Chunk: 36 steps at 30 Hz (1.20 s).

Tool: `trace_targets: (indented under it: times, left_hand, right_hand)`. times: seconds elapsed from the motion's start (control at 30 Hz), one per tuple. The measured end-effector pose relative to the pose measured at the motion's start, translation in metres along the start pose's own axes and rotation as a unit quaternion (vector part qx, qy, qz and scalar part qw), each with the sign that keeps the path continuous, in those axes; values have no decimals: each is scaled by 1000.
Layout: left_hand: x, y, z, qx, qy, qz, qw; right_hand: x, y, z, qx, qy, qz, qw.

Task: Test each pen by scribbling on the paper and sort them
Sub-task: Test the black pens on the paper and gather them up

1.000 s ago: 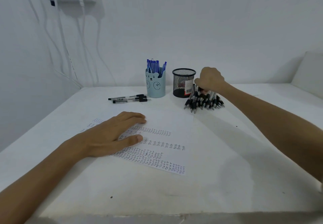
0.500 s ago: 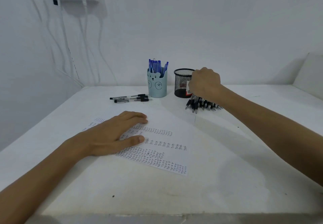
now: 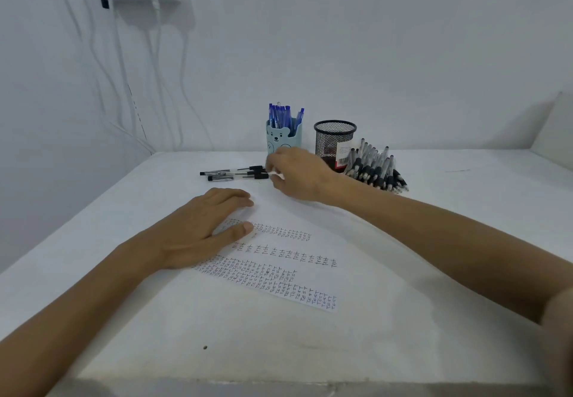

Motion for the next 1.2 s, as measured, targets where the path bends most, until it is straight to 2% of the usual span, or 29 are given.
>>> trace_targets:
  times: [0.1,0.2,0.43,0.73,0.93,1.07,1.2]
  left_hand:
    - [-1,-4,2,-8,14,17,1000]
    - [-1,-6,3,-11,17,30,999]
    - [0,-4,4,9,7,38,999]
    - [-1,-7,4,8,17,13,1000]
    - [-3,-7,3,17,13,4,1000]
    - [-1,-7,3,35,9,-3,999]
    - [-2,-4,3,50,-2,-4,999]
  right_hand:
    - [-15,-10,-20,5,-8,49,999]
    - [-27,-15,-34,57,-7,34,998]
    - [-32,-19,-38,52,-28,37,998]
    - [-20,-21,-29,66,17,103,992]
    - [-13,-16,-18,-31,-13,63,997]
    - [-8,-9,-19,-16,-15,14,1000]
    - [1,-9,-11,-67,2,-103,992]
Point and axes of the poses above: each hand's wrist, its own x-axis away from the middle knuckle, its own z-axis out of the back of the hand, y = z × x, the point moved 1 cm from there along -x, towards the middle knuckle, and after that the axes turned 11 degrees about y, right-handed, at the moved point
